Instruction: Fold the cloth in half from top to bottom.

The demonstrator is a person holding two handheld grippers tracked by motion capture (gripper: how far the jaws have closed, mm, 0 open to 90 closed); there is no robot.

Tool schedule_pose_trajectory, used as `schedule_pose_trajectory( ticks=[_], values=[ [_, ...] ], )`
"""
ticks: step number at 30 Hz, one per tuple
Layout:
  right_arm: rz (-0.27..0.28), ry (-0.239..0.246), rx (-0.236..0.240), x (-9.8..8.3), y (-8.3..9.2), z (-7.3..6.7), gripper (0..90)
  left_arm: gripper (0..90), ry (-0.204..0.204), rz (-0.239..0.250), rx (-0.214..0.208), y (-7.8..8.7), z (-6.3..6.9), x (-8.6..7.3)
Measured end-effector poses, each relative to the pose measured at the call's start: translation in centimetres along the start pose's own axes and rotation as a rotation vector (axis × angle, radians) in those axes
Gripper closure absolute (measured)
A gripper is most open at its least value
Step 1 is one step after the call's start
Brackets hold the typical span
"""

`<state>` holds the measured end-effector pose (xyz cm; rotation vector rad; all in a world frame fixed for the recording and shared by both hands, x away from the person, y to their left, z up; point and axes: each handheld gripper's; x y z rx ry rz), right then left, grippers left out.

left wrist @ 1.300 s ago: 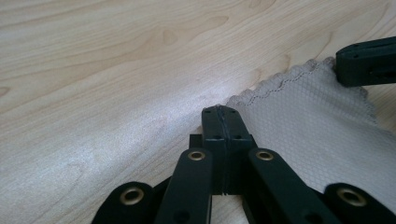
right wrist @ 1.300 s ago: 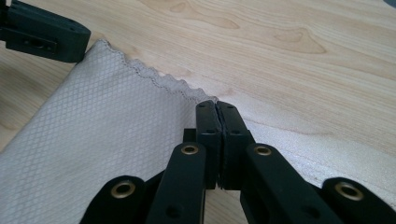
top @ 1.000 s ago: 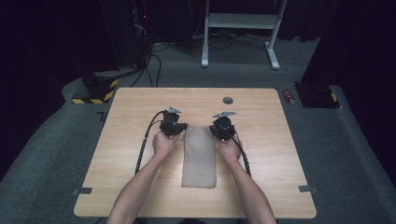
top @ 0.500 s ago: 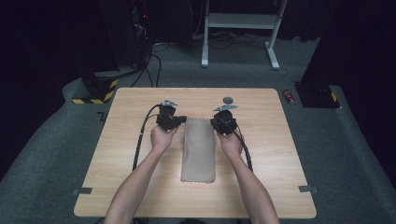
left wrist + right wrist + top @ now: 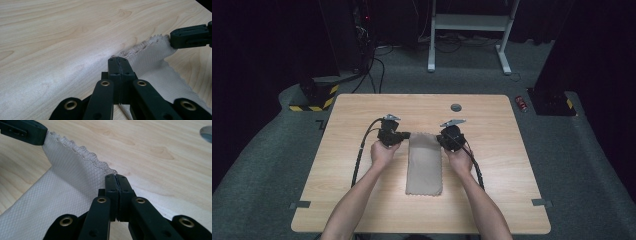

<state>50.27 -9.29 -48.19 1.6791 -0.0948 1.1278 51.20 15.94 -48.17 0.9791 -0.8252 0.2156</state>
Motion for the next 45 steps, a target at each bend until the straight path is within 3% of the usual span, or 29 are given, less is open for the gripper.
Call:
schedule_pose_trajectory(
  ticks=[7, 13, 19, 26, 37, 45],
  values=[
    [-0.009, 0.044, 0.014, -1.1, 0.1, -0.8, 88.7, 90.0, -0.002, -0.009, -0.016, 0.1, 0.1, -1.0],
    [-0.017, 0.047, 0.024, -1.7, 0.1, -1.0, 88.7, 90.0, 0.005, -0.016, -0.035, 0.3, 0.2, -1.9],
    [-0.006, 0.065, 0.031, -2.3, 0.6, -1.2, 88.7, 90.0, -0.057, -0.012, -0.029, 1.0, 1.1, -2.6],
    [0.0, 0.1, 0.033, -3.1, 1.4, -1.6, 88.7, 90.0, -0.078, -0.015, -0.04, 1.5, 1.7, -2.9],
    [0.033, 0.085, 0.057, -3.9, 2.1, -1.7, 88.7, 90.0, -0.048, 0.005, -0.069, 2.1, 2.0, -3.5],
    [0.055, 0.082, 0.072, -4.2, 2.6, -1.4, 88.7, 90.0, -0.066, 0.016, -0.078, 2.6, 2.4, -3.6]
  ],
)
Point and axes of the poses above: each handheld gripper's, and its own axes: y roughly backward along the jaws, x roughly out of its top, z roughly to its right, and after that the axes turned 4 degrees about y, right-handed
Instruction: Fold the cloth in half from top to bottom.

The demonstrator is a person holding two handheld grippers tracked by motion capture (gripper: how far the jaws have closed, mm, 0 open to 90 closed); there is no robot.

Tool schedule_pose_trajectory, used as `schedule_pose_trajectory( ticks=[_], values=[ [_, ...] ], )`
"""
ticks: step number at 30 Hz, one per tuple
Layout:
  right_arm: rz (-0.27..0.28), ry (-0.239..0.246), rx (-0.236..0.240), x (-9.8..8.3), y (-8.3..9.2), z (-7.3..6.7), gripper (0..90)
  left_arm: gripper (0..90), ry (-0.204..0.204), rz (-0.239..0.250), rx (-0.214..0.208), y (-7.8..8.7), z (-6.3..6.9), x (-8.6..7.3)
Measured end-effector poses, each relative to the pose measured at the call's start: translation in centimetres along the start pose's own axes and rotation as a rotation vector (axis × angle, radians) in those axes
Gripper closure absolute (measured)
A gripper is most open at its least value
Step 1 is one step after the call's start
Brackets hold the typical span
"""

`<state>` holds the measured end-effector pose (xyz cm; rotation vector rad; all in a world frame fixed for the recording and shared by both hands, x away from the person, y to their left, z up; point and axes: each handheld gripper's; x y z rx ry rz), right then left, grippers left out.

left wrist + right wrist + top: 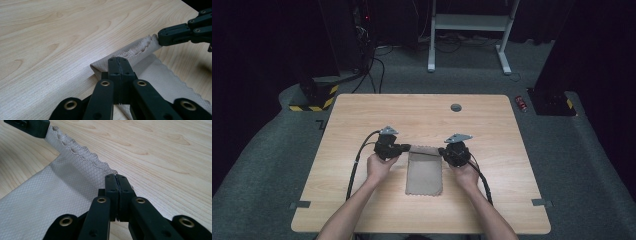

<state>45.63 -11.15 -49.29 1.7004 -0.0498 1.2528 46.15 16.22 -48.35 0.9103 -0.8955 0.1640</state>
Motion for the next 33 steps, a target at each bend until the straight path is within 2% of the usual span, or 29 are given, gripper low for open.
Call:
schedule_pose_trajectory(
  ticks=[15, 17, 18, 19, 20, 29, 31, 33],
  values=[
    [0.022, -0.016, 0.017, -0.4, 0.8, -0.3, 88.6, 90.0, -0.012, 0.011, -0.021, 0.7, 0.6, -0.6],
    [0.024, -0.015, 0.022, -0.4, 0.9, -0.3, 88.6, 90.0, -0.038, 0.006, -0.003, 0.8, 0.9, -0.7],
    [0.024, -0.015, 0.022, -0.4, 0.9, -0.3, 88.6, 90.0, -0.038, 0.006, -0.003, 0.8, 0.9, -0.7],
    [0.024, -0.014, 0.024, -0.4, 1.1, -0.5, 88.6, 90.0, -0.08, -0.006, 0.021, 0.8, 1.4, -0.7],
    [0.023, -0.012, 0.023, -0.5, 1.1, -0.6, 88.6, 90.0, -0.089, -0.006, 0.024, 0.8, 1.5, -0.7],
    [0.028, -0.017, 0.035, -0.8, 1.5, -0.6, 88.6, 90.0, -0.083, 0.014, -0.003, 1.4, 1.7, -1.0],
    [0.036, -0.022, 0.04, -0.9, 1.7, -0.7, 88.6, 90.0, -0.053, 0.025, -0.025, 1.6, 1.7, -1.1],
    [0.034, -0.027, 0.042, -1.0, 1.8, -0.7, 88.6, 90.0, -0.043, 0.032, -0.038, 1.7, 1.6, -1.1]
  ],
)
Point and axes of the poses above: each handheld gripper's, and its own axes: y roughly backward along the jaws, x roughly out of its top, z roughly to its right, and after that the axes turned 4 degrees about y, right-handed
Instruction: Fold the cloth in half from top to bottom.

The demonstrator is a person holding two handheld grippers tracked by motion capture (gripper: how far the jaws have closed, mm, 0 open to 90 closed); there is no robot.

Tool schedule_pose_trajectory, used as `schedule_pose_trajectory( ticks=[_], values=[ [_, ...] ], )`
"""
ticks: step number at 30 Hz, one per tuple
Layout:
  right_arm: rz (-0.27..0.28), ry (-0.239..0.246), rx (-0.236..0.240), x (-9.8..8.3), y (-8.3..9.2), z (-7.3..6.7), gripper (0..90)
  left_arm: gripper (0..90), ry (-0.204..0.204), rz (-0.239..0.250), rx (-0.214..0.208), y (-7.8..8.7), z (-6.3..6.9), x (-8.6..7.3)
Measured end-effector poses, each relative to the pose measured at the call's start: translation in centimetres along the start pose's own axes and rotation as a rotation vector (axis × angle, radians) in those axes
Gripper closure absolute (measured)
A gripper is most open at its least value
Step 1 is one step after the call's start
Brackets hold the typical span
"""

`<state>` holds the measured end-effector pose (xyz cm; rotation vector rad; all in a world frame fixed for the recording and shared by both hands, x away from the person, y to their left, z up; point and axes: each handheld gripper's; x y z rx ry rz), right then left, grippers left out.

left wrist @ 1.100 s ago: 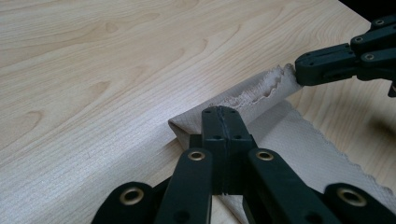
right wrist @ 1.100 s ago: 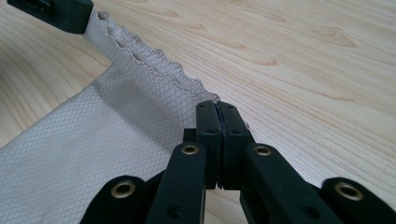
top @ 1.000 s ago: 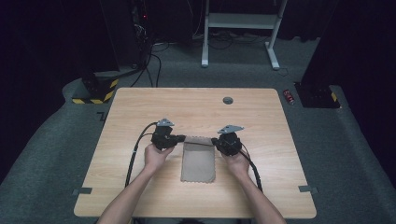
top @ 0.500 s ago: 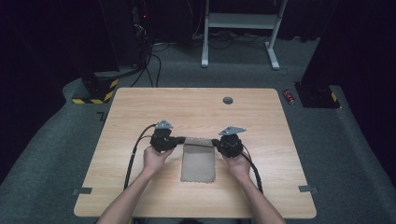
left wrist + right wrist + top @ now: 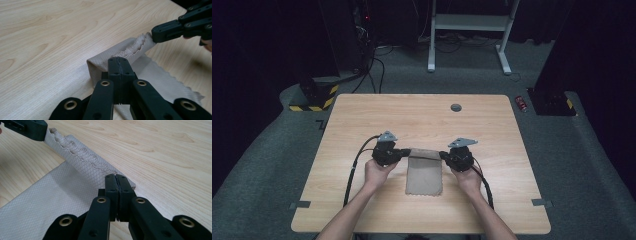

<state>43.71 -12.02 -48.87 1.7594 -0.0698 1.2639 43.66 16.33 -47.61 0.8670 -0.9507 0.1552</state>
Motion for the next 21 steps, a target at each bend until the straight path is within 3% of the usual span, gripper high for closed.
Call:
schedule_pose_trajectory(
  ticks=[21],
  values=[
    [0.021, 0.007, 0.026, -0.8, 1.0, -0.5, 88.6, 90.0, 0.015, -0.005, -0.035, 0.5, 0.6, -1.1]
  ],
)
Point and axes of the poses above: each handheld gripper's, and its own axes: y roughly backward along the jaws, x roughly out of its top, z roughly to its right, and after that the axes turned 4 degrees about y, right-handed
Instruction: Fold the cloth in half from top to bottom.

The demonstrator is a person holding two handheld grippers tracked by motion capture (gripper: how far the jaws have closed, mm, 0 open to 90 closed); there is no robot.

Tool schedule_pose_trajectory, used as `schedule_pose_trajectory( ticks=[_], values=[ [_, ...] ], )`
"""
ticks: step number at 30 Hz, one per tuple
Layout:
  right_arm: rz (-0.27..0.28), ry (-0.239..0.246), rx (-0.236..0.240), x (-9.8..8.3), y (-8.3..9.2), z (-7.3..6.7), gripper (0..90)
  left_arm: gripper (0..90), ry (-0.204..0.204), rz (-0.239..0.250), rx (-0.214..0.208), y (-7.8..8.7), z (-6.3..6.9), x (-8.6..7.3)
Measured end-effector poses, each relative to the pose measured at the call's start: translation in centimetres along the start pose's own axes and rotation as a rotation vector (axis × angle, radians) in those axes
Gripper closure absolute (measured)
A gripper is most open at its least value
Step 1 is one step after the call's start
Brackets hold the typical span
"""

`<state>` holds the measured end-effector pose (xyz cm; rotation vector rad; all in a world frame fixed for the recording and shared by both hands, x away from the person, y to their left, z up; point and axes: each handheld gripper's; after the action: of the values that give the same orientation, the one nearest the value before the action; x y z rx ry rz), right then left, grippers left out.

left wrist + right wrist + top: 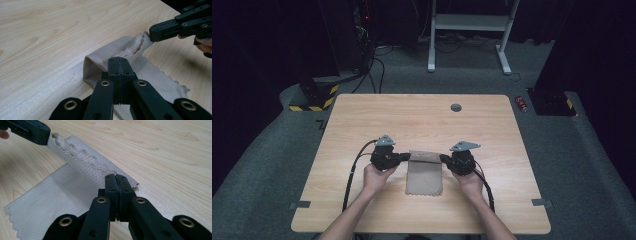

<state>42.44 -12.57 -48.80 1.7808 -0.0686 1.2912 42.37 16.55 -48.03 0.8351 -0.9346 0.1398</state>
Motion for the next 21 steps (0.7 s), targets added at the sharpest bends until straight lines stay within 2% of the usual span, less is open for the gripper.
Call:
schedule_pose_trajectory(
  ticks=[7, 21],
  values=[
    [0.003, 0.003, 0.007, -0.1, 0.4, -0.3, 88.6, 90.0, -0.015, -0.008, -0.003, 0.2, 0.2, -0.1],
    [0.01, 0.022, 0.027, -0.2, 1.0, -1.1, 88.6, 90.0, -0.004, -0.009, -0.012, 0.7, 0.1, -0.9]
  ],
)
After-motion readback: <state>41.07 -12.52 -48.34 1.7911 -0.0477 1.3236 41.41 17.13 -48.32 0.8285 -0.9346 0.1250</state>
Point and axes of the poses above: each handheld gripper's, and its own axes: y roughly backward along the jaws, x roughly out of its top, z roughly to its right, and after that the axes turned 4 degrees about y, right-handed
